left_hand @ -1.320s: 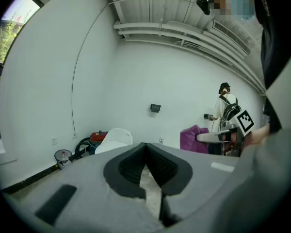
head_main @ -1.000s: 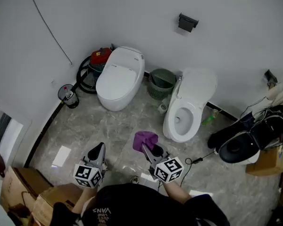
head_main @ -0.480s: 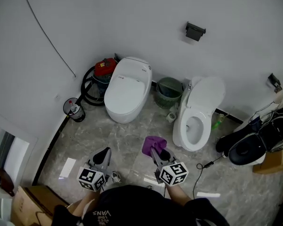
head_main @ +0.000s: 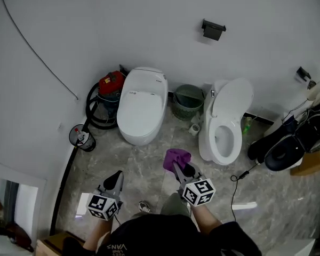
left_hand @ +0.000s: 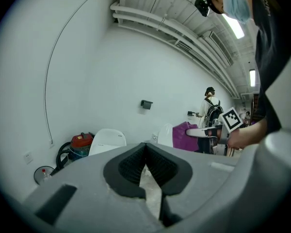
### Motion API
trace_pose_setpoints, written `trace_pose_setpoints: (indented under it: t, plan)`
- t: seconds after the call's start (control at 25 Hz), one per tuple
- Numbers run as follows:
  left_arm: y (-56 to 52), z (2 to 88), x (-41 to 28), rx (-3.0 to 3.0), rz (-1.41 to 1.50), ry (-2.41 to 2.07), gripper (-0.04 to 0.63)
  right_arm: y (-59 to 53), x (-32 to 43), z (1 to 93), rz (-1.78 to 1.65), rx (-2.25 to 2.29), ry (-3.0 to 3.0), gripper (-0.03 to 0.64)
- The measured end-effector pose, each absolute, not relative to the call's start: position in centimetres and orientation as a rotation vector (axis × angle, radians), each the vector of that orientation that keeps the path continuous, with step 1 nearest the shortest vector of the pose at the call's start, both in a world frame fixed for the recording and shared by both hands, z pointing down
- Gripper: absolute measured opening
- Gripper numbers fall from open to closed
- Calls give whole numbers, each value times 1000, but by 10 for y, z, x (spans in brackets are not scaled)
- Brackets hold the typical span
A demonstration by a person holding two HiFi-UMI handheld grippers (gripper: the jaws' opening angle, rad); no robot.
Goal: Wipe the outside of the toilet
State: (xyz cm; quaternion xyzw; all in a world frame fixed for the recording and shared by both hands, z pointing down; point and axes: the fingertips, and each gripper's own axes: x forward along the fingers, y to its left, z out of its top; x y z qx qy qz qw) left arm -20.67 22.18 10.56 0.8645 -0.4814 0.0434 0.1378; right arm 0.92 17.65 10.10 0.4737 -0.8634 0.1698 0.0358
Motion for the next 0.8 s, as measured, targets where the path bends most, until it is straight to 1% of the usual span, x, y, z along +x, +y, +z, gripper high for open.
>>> trace_pose_setpoints:
  t: [0.2, 0.56, 0.8]
  plan:
    - [197, 112, -209, 2487, 84, -1393, 5, 153, 6, 107, 514, 1452, -2637, 66]
    - [143, 141, -196, 2426, 112, -1431, 5, 89, 13, 139, 521, 1330, -2634, 66]
    - [100, 189, -175, 2392, 200, -1399, 5, 40, 18, 178, 541, 1254, -2628, 66]
